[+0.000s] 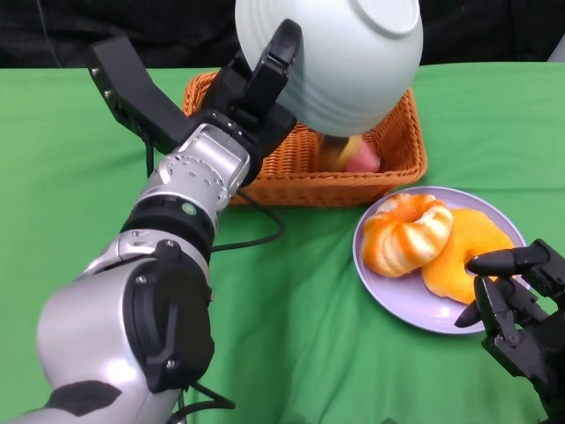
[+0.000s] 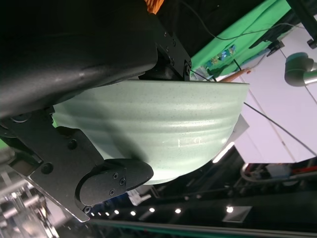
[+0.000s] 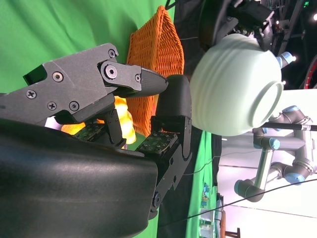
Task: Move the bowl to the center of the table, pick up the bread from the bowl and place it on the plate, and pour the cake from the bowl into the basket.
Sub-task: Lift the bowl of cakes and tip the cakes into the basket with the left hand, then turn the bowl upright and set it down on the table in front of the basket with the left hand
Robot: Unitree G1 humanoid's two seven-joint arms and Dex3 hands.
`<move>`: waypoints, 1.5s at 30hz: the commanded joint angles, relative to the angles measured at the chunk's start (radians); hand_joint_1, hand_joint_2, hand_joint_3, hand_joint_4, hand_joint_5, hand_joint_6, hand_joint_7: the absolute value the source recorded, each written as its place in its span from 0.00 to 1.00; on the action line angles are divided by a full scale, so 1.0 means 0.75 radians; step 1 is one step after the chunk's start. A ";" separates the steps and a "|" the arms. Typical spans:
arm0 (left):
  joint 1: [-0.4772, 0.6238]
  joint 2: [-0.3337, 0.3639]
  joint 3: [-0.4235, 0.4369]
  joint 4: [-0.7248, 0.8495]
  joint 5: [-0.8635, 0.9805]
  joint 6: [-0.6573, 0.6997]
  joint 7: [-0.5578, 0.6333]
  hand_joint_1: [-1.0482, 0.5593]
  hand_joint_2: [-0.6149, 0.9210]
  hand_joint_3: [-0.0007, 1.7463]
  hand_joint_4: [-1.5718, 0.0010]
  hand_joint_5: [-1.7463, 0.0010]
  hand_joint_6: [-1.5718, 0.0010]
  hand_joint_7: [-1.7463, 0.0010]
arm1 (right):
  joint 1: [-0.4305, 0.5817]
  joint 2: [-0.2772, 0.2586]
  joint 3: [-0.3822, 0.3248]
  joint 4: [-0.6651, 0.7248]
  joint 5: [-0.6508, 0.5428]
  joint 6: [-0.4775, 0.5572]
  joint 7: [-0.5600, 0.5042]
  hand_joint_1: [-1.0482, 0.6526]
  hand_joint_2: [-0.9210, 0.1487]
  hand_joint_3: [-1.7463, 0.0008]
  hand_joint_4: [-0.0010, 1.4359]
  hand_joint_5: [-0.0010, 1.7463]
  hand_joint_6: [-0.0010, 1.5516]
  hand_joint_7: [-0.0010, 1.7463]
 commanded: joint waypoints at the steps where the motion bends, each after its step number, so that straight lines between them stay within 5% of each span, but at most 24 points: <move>1: -0.054 0.013 0.040 -0.002 -0.052 0.035 0.038 0.54 0.79 0.62 0.44 0.00 0.55 0.00 | -0.001 -0.012 -0.015 -0.002 0.012 -0.019 -0.002 0.54 0.12 0.63 0.49 0.91 0.46 0.70; 8: -0.059 0.014 0.068 -0.005 -0.067 0.062 0.061 0.53 0.88 0.50 0.44 0.00 0.55 0.00 | -0.010 -0.011 -0.015 0.014 -0.003 -0.034 -0.012 0.54 0.13 0.63 0.49 0.91 0.46 0.70; 28: -0.060 0.039 -0.072 -0.037 0.026 0.063 -0.099 0.53 0.84 0.54 0.45 0.00 0.60 0.00 | -0.007 -0.009 -0.004 0.004 -0.009 -0.041 -0.019 0.55 0.16 0.58 0.48 0.92 0.45 0.72; 31: -0.039 0.093 -0.289 -0.117 0.224 -0.118 -0.327 0.55 0.86 0.57 0.47 0.00 0.58 0.04 | -0.003 -0.007 -0.005 -0.006 -0.007 -0.034 -0.022 0.54 0.16 0.58 0.48 0.92 0.45 0.72; 39: 0.032 0.227 -0.496 -0.271 0.395 -0.499 -0.660 0.52 0.69 0.69 0.46 0.00 0.53 0.04 | 0.002 -0.017 -0.011 -0.017 0.026 -0.025 -0.002 0.54 0.15 0.59 0.48 0.92 0.46 0.71; 45: 0.147 0.317 -0.607 -0.361 0.488 -0.876 -0.815 0.55 0.72 0.72 0.46 0.00 0.55 0.04 | 0.003 -0.022 -0.017 -0.017 0.035 -0.021 0.013 0.54 0.13 0.62 0.48 0.92 0.46 0.71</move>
